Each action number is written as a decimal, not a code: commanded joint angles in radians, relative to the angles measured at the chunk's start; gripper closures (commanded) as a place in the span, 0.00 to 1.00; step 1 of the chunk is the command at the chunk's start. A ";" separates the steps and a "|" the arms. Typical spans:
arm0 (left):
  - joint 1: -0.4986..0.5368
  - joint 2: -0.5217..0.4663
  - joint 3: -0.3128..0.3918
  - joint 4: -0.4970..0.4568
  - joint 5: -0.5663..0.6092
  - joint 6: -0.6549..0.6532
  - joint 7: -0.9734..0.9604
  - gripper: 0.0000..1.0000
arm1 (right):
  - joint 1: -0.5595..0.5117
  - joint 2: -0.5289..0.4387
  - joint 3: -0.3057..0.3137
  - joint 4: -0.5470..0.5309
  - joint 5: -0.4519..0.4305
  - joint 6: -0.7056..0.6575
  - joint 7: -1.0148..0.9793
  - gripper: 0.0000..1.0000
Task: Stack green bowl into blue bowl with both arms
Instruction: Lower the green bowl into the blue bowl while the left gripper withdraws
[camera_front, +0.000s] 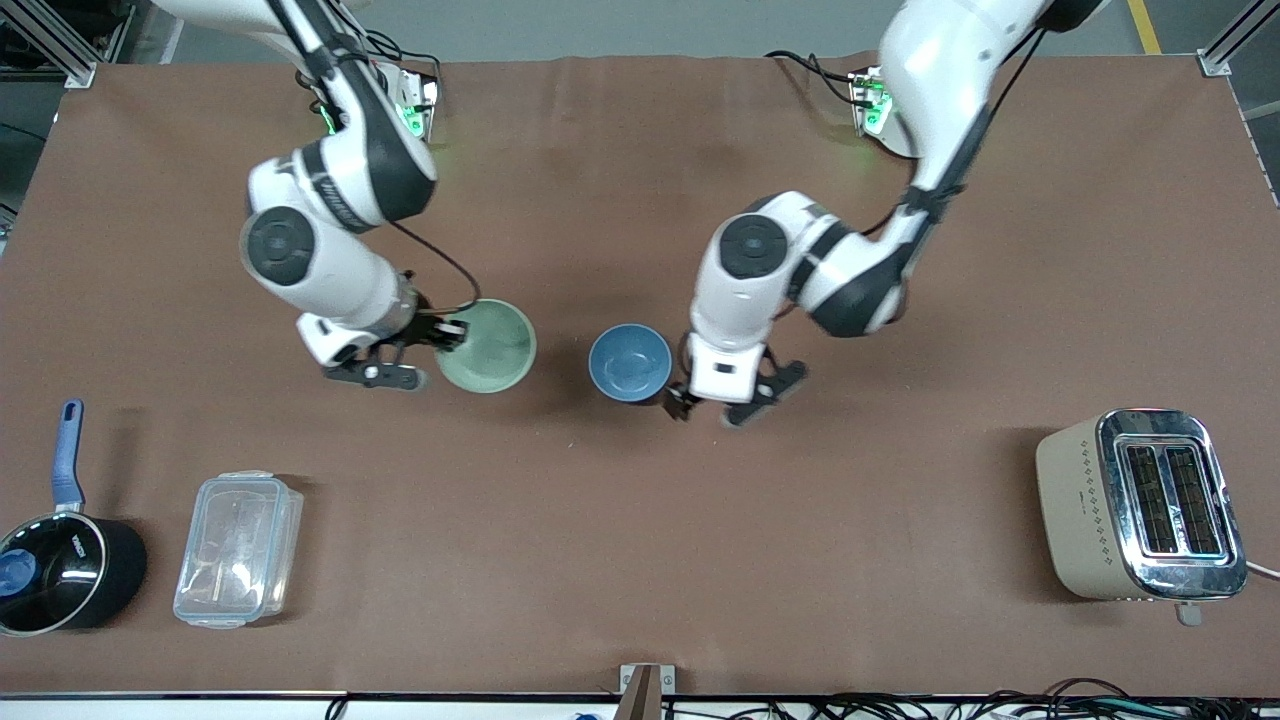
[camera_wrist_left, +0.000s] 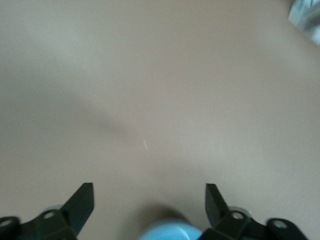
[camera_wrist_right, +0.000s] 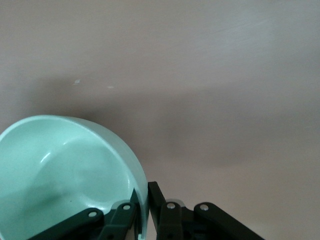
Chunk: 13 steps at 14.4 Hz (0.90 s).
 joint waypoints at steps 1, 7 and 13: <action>0.114 -0.123 -0.004 -0.019 0.015 -0.107 0.180 0.00 | 0.074 0.116 0.018 0.099 0.011 0.060 0.153 1.00; 0.342 -0.295 -0.012 -0.019 -0.058 -0.316 0.780 0.00 | 0.205 0.231 0.017 0.130 0.002 0.232 0.296 0.99; 0.476 -0.385 -0.012 0.018 -0.183 -0.501 1.038 0.00 | 0.229 0.262 0.015 0.119 -0.013 0.270 0.313 0.98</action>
